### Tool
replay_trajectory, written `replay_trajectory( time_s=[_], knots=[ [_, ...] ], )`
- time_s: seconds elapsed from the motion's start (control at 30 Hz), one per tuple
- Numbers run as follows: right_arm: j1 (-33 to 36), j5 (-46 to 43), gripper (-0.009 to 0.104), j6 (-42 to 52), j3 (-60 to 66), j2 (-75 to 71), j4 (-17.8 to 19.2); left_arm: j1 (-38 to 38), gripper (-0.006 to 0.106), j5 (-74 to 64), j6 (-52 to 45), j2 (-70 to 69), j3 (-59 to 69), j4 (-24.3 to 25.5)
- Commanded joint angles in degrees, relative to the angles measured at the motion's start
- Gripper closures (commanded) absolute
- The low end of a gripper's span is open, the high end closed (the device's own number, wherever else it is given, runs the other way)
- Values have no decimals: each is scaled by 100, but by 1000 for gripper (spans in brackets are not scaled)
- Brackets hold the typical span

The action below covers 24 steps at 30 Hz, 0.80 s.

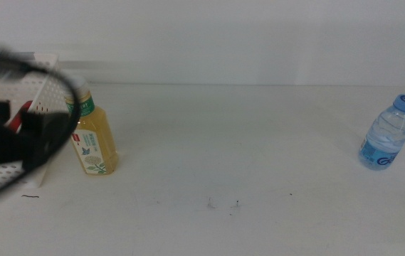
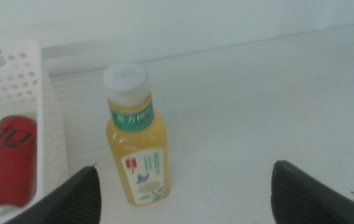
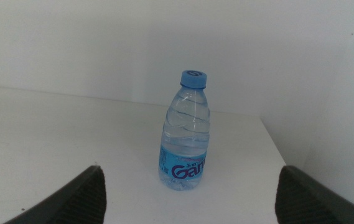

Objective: Use arms to grab the bottles and put them into the dustbin to the left of the table.

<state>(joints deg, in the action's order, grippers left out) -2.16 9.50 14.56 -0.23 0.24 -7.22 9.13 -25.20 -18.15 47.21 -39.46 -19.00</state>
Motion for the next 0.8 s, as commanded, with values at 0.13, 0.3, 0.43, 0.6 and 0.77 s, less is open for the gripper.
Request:
replay_trajectory(
  time_s=[0.13, 0.3, 0.43, 0.6, 0.77],
  knots=[
    [-18, -51, 2, 48, 23, -24, 41, 23, 7, 372, 14, -1041, 981, -104],
    [-18, -51, 2, 48, 23, -24, 41, 287, 7, 1611, 690, -1229, 2091, 97],
    [-18, -51, 2, 48, 23, -24, 41, 750, 7, 2868, 1276, -1209, 2746, 675],
    [-18, -51, 2, 48, 23, -24, 41, 919, 7, 3444, 1371, -1209, 3175, 712],
    [-18, -51, 2, 48, 23, -24, 41, 919, 7, 3558, 1371, -1209, 3372, 712]
  ],
)
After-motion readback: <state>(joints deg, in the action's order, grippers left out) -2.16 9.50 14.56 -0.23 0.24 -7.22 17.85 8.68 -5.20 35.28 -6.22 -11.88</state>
